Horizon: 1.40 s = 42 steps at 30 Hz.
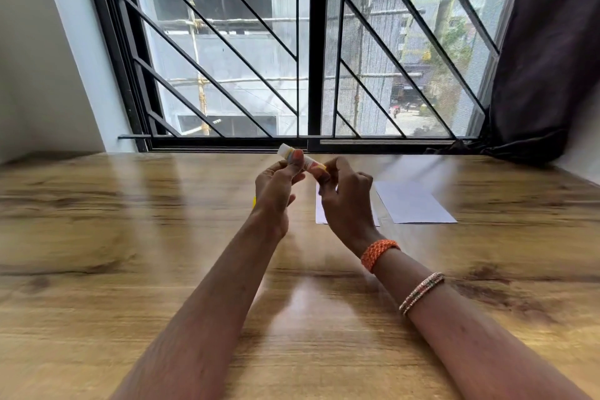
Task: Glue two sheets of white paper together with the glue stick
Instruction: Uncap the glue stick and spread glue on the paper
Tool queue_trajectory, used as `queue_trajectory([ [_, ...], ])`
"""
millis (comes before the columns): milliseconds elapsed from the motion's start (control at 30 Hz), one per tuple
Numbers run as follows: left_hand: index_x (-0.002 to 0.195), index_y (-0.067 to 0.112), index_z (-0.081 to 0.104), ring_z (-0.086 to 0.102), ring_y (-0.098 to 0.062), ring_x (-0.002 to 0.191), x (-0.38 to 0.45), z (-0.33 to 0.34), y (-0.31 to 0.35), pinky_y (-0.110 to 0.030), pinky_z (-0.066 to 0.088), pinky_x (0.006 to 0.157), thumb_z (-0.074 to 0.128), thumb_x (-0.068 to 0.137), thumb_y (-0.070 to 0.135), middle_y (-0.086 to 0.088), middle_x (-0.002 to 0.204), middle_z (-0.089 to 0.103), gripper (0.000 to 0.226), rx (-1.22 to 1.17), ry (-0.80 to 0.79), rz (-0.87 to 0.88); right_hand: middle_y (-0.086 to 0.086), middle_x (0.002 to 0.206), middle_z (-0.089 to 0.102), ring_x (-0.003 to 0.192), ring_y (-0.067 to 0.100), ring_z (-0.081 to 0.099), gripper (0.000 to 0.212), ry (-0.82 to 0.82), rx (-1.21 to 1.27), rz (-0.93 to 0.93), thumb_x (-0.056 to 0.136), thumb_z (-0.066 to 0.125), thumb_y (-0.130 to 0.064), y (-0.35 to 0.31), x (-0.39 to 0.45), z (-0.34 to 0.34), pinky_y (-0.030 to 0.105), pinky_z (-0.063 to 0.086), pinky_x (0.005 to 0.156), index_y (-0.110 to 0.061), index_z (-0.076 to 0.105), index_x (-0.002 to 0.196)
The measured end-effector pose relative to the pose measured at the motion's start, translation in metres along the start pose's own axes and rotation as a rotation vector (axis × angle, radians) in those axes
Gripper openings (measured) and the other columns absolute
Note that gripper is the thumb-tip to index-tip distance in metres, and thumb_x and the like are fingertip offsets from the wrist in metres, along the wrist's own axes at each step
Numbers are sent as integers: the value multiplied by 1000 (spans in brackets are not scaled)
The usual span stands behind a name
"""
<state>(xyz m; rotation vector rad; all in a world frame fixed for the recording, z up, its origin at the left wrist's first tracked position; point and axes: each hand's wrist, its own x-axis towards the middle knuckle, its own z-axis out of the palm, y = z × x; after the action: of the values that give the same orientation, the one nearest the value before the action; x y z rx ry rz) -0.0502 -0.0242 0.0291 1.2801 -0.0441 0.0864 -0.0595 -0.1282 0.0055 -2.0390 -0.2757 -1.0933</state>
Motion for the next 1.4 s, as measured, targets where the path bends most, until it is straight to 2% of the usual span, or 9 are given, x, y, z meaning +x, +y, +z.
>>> queue_trajectory([
  [133, 94, 18, 68, 60, -2, 91, -4, 7, -3, -35, 34, 77, 52, 90, 40, 12, 89, 68, 27, 39, -92, 43, 5, 57, 58, 58, 30, 60, 47, 20, 132, 183, 102, 36, -29, 1, 3, -2, 53, 50, 64, -8, 57, 66],
  [367, 95, 15, 66, 54, -12, 94, -4, 5, -2, -25, 36, 69, 56, 91, 29, 0, 94, 64, 18, 11, -3, 67, 1, 72, 60, 68, 20, 60, 14, -1, 235, 132, 94, 52, -28, -4, 0, -1, 36, 49, 61, -15, 47, 91],
  [533, 93, 18, 66, 55, -5, 84, -1, 2, -1, -26, 36, 71, 56, 90, 35, 7, 88, 65, 19, -13, 22, 50, 3, 82, 56, 73, 19, 54, 21, -33, 168, -25, 85, 63, -5, -4, -3, 2, 32, 48, 66, -6, 47, 99],
  [667, 109, 11, 66, 55, -6, 85, -1, 2, -4, -27, 36, 71, 56, 89, 37, 4, 94, 64, 34, 16, 28, 37, 0, 83, 56, 70, 10, 51, 21, -39, 173, 21, 85, 63, 0, 0, -1, 3, 10, 40, 61, -5, 50, 99],
  [800, 97, 12, 69, 55, -6, 83, -2, 3, -5, -24, 38, 67, 56, 90, 34, 4, 90, 65, 26, 25, 24, 53, -3, 81, 59, 78, 20, 58, 19, -47, 92, 81, 86, 62, -4, 3, -3, 4, 36, 41, 76, -12, 51, 99],
  [900, 82, 20, 65, 55, -6, 80, 0, 3, -6, -23, 38, 66, 54, 92, 31, 7, 83, 64, 18, 12, 21, 65, 2, 81, 64, 78, 23, 59, 11, -48, -3, 79, 89, 56, -9, 5, -4, 7, 32, 26, 76, -16, 50, 96],
  [1067, 107, 9, 66, 53, -7, 81, -1, 4, -7, -22, 37, 66, 51, 93, 32, 6, 89, 64, 31, 20, -5, 106, 5, 66, 60, 64, 27, 57, 23, -187, 200, 226, 95, 43, -11, 2, 0, 2, 41, 46, 61, -16, 54, 75],
  [1167, 108, 11, 65, 51, -10, 82, -2, 4, -9, -21, 36, 63, 54, 93, 28, 5, 91, 63, 26, 31, 28, 98, 2, 72, 64, 74, 24, 64, 17, -247, 281, 306, 98, 46, -21, 1, 0, 3, 41, 51, 69, -14, 55, 86],
  [1400, 105, 10, 65, 53, -12, 82, -3, 7, -10, -19, 38, 62, 58, 91, 24, -3, 97, 64, 21, 28, 64, 89, -5, 76, 59, 70, 3, 57, 19, -132, 303, 250, 86, 65, -7, 8, -2, 7, 7, 43, 56, -14, 50, 94],
])
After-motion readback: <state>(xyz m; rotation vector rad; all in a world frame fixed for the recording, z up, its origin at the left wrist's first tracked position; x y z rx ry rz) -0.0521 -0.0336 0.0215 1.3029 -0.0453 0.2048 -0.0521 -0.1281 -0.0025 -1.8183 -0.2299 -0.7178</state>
